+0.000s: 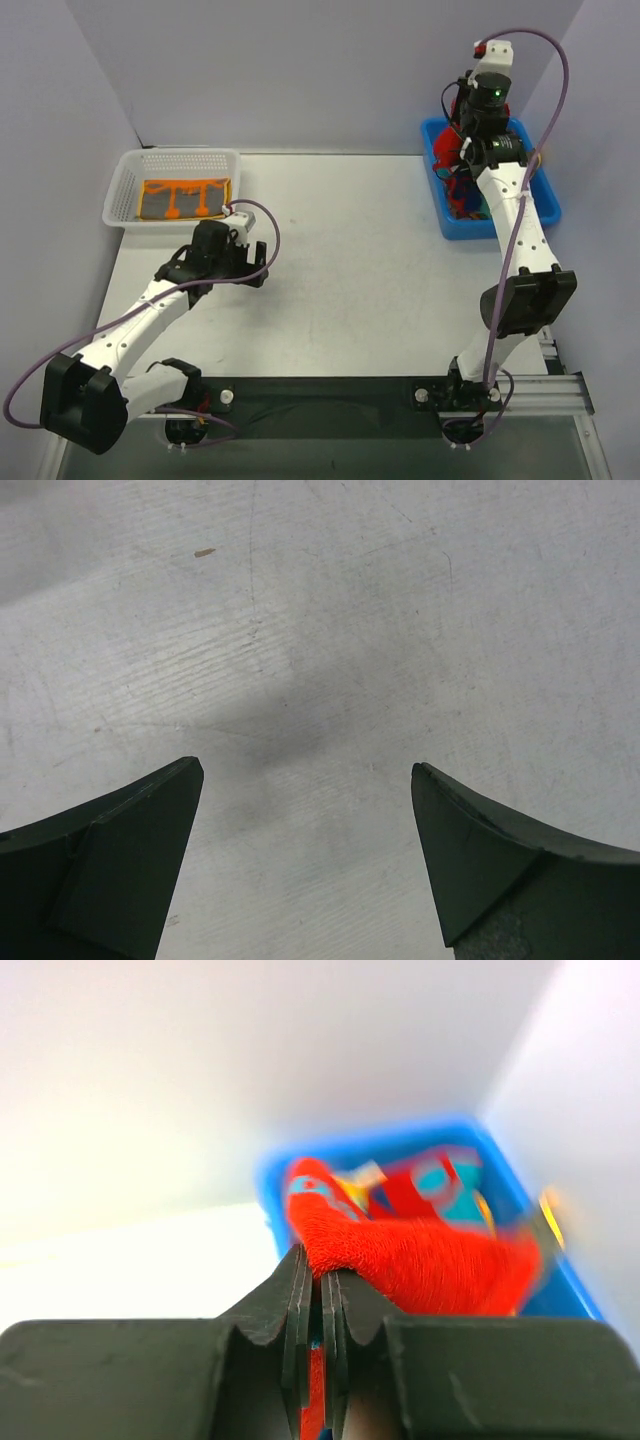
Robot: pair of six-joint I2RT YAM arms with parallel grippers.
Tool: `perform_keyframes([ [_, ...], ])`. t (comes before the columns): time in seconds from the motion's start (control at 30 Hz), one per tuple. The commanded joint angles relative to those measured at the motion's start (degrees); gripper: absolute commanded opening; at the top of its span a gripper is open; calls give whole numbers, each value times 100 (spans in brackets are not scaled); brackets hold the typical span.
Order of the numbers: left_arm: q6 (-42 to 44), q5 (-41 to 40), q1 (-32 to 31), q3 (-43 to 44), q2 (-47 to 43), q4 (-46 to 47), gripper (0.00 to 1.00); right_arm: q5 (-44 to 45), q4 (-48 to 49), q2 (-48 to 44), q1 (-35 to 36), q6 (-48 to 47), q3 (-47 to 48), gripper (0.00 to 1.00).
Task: Fold and stack the towels
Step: Grab crumpled towel, then move the towel to the center of the board
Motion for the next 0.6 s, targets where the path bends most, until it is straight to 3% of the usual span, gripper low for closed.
perform_keyframes([
  [0.0,55,-86,2,156,-172,187,97,-451,730,-127,247,-274,620,0],
  [0.2,64,-148,2,147,-198,178,97,-1305,1479,48,809,-221,1087,0],
  [0.37,64,-236,11,156,-225,160,97,-2271,1628,-21,1336,-125,912,0],
  [0.5,47,-315,37,147,-321,169,97,-2422,1743,-381,1837,173,-114,0],
  [0.57,29,-393,55,138,-418,160,97,-2631,1690,-750,2039,350,-1071,0],
])
